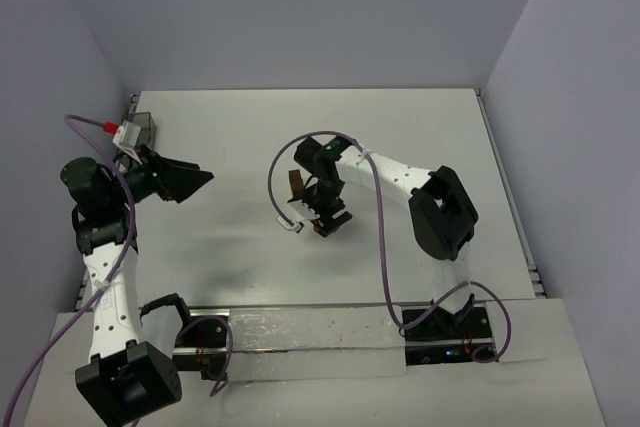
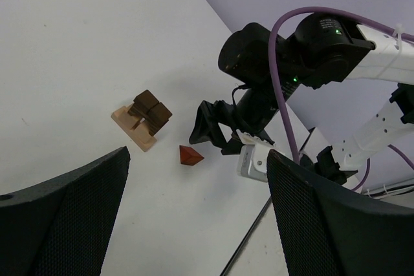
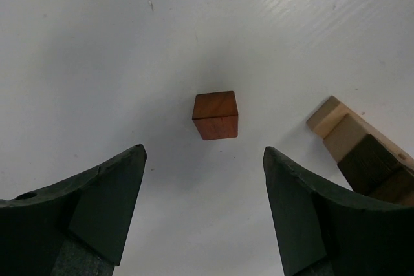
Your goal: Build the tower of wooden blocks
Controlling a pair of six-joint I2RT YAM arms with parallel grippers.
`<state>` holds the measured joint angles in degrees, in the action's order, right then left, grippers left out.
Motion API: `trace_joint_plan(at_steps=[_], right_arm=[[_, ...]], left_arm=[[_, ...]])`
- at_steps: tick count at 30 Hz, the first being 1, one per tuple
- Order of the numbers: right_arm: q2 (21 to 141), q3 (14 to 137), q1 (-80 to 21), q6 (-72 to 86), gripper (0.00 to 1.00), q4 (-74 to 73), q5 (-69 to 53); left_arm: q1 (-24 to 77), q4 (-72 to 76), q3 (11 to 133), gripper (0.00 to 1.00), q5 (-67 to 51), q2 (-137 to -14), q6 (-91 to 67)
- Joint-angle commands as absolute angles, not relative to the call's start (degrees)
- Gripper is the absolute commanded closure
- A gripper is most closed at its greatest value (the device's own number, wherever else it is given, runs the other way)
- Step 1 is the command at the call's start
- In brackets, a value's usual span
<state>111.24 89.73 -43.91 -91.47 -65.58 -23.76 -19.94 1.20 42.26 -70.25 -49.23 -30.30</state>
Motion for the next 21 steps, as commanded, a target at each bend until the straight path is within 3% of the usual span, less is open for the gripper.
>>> trace_joint_plan(at_steps=[1,15,21], right_arm=[[111.7,91.5,-44.6,-93.2,0.2,-65.9,-21.4],[116.3,93.3,-46.4,-92.1,0.25,-63.9,-20.5],[116.9,92.4,-46.9,-92.3,0.34,-62.9,-19.0]], left_arm=[[-19.7,7.8,41.2,0.08,-71.8,-49.3,-33.8],[-19.7,3.0,42.2,0.07,-71.3,-49.7,-29.6],[-19.7,3.1,42.2,0.07,-70.9,-50.1,-29.5]])
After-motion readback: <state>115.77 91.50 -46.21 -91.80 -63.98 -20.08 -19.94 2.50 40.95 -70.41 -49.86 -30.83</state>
